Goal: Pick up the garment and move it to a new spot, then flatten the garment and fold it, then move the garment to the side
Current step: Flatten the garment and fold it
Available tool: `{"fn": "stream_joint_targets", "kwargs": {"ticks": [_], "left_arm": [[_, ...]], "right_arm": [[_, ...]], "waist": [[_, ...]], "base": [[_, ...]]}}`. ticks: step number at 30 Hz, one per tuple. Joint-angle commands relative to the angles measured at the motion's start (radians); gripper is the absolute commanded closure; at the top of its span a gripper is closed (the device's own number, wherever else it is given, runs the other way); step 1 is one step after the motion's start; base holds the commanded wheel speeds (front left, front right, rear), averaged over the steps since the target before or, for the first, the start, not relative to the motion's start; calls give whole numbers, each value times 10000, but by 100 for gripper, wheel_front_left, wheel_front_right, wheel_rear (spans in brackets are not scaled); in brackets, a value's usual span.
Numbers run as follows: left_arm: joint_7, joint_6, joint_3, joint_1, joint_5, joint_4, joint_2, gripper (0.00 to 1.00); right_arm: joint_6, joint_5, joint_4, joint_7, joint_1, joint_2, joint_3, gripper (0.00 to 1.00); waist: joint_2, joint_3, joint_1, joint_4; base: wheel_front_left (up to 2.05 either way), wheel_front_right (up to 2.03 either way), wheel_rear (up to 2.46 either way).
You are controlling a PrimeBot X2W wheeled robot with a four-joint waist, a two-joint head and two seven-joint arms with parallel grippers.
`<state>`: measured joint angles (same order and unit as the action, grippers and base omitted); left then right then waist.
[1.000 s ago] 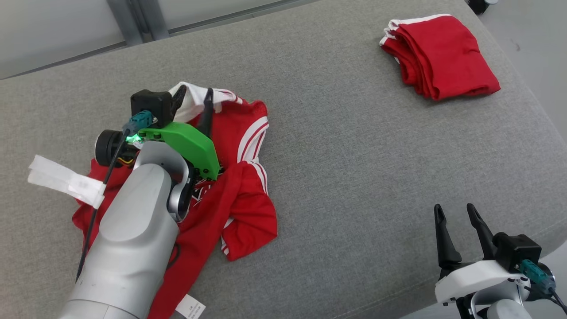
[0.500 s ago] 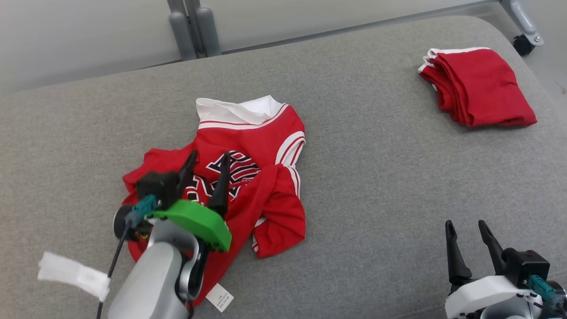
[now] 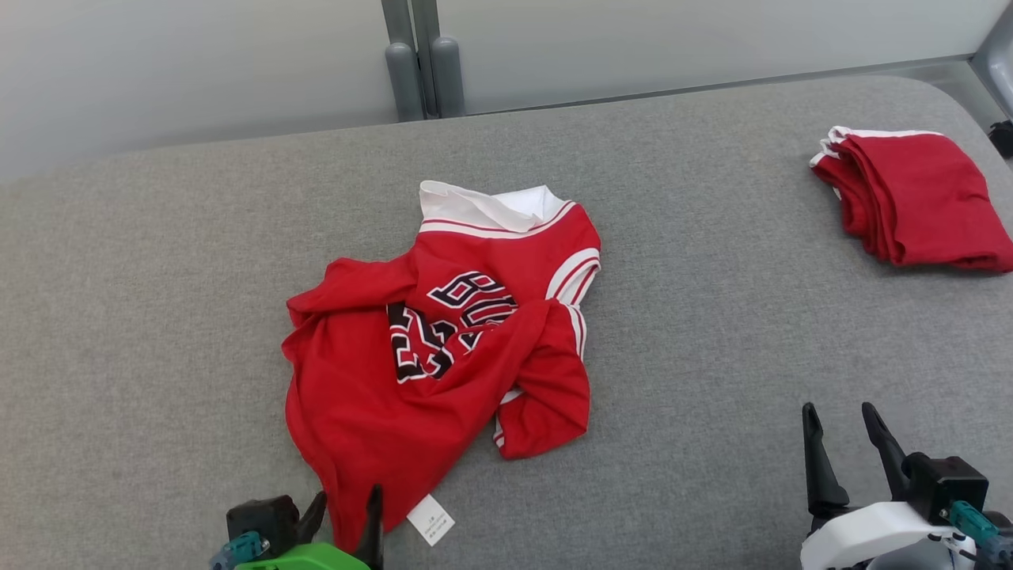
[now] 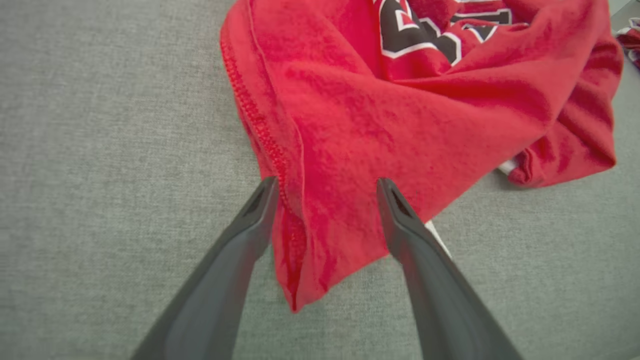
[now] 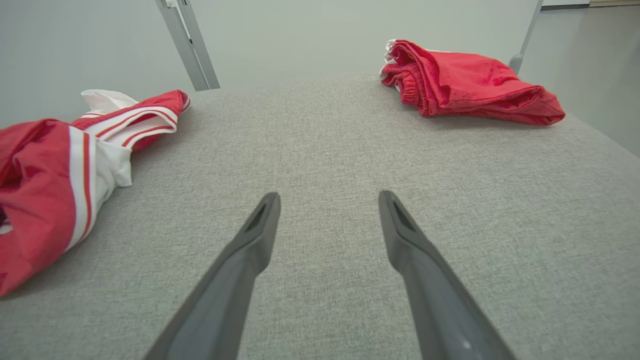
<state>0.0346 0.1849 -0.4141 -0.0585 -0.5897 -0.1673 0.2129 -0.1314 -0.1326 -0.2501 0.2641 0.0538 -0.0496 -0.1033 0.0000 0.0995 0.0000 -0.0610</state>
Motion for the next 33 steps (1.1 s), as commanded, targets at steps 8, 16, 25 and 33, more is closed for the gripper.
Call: {"fn": "stream_joint_targets", "kwargs": {"ticks": [8, 16, 25, 33], "left_arm": [[564, -46, -98, 121, -406, -887, -140, 0], [449, -460, 478, 124, -1176, -712, 9, 100], [592, -1, 1932, -740, -1865, -155, 1224, 100], [321, -39, 1993, -611, -1923, -950, 1103, 0]], "right_arm": [[16, 2, -11, -1, -253, -25, 52, 0], [16, 63, -68, -1, -45, -23, -54, 0], [16, 119, -60, -1, -123, -23, -36, 0], [16, 60, -112, -1, -215, -25, 50, 0]], "waist": [[0, 234, 0, -119], [0, 219, 0, 41], [0, 210, 0, 333], [0, 246, 0, 363]], "base": [[0, 0, 0], [0, 0, 0], [0, 0, 0], [0, 0, 0]]}}
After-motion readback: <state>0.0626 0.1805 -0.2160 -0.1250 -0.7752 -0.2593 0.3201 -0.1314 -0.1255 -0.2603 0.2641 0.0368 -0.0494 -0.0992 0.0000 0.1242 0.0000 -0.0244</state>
